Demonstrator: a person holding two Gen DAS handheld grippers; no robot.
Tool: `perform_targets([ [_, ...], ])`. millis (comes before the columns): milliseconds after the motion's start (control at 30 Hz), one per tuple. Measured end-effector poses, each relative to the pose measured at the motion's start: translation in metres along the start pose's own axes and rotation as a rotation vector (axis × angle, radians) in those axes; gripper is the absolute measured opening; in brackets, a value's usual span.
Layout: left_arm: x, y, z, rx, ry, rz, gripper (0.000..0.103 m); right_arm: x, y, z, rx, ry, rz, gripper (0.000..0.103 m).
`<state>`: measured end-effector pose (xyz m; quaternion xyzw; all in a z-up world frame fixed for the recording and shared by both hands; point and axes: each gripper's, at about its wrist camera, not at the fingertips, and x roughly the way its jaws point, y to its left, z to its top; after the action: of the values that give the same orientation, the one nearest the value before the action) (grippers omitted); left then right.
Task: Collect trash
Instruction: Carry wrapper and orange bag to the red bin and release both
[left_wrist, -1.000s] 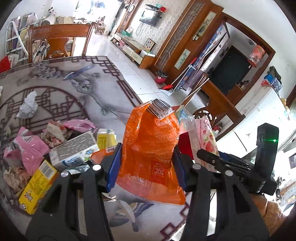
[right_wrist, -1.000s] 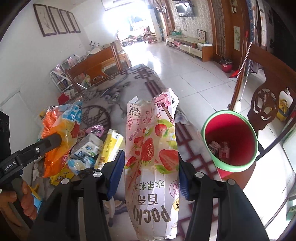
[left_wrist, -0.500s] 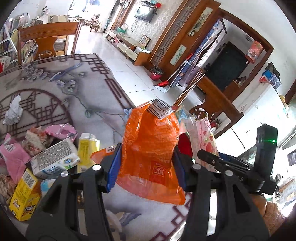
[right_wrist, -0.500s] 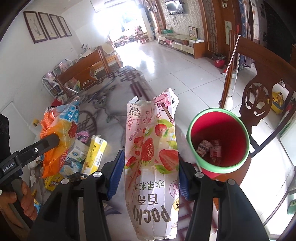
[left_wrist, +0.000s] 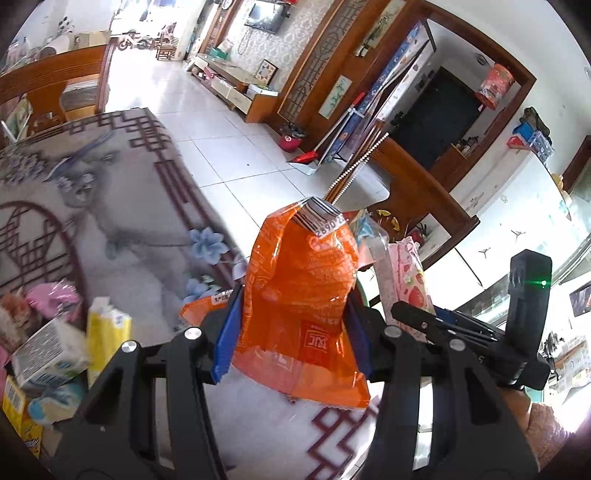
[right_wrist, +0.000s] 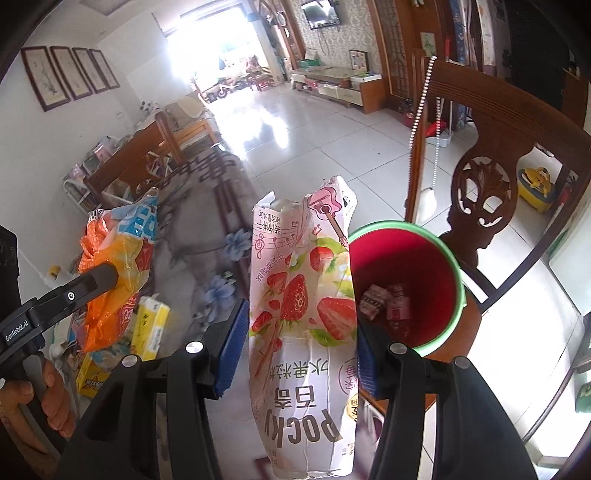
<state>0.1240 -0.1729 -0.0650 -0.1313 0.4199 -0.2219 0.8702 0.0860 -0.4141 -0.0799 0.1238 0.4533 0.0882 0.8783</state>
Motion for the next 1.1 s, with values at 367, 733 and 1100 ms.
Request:
perform_targets([
  [367, 0.075, -0.046, 0.023, 0.04, 0.056, 0.006, 0.05, 0.012, -0.075, 0.03, 0.065, 0.007, -0.015, 0.051],
  [733, 0.149, -0.075, 0.034, 0.088, 0.143, 0.055, 0.05, 0.034, -0.12, 0.052, 0.114, 0.035, 0.009, 0.051],
  [1100, 0.174, -0.088, 0.04, 0.118, 0.173, 0.065, 0.05, 0.042, -0.135, 0.062, 0.128, 0.048, 0.016, 0.053],
])
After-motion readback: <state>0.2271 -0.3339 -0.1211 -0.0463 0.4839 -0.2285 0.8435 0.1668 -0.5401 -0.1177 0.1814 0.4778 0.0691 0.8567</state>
